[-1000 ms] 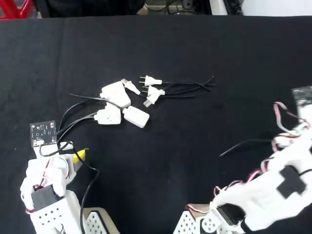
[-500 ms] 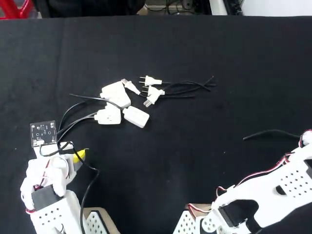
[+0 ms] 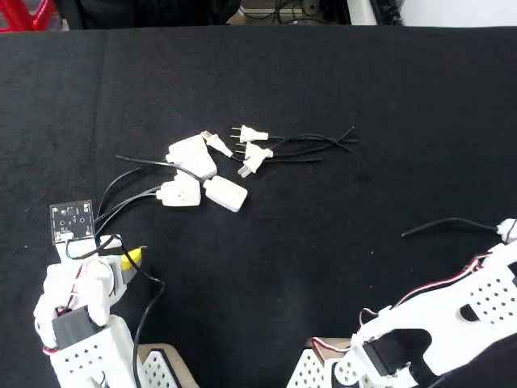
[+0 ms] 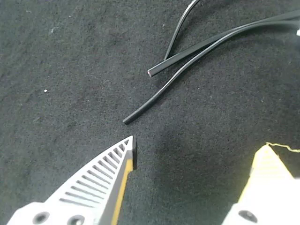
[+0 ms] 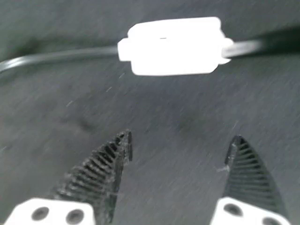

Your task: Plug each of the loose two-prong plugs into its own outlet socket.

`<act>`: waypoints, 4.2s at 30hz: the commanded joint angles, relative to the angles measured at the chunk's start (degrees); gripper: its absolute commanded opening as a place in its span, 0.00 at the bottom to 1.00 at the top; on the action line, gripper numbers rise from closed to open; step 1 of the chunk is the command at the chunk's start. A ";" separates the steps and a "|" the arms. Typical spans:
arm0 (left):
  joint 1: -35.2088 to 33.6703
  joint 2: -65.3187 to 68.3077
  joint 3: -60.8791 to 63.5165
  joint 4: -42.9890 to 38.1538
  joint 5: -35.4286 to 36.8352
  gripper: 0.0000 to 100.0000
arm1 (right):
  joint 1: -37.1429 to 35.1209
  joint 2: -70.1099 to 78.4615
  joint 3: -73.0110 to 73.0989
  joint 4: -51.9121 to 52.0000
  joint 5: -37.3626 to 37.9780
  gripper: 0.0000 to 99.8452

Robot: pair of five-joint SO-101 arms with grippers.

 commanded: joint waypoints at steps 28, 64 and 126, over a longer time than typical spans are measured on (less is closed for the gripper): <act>-0.48 -0.26 -0.31 -1.85 -0.44 0.38 | -64.44 -50.77 54.64 -14.95 -42.37 0.17; -0.40 -0.26 0.22 -1.93 -3.08 0.38 | -78.77 -22.73 56.48 -55.12 -84.22 0.13; -0.48 -0.18 0.13 -0.70 -3.25 0.38 | -79.82 -12.26 42.15 3.16 -28.04 0.07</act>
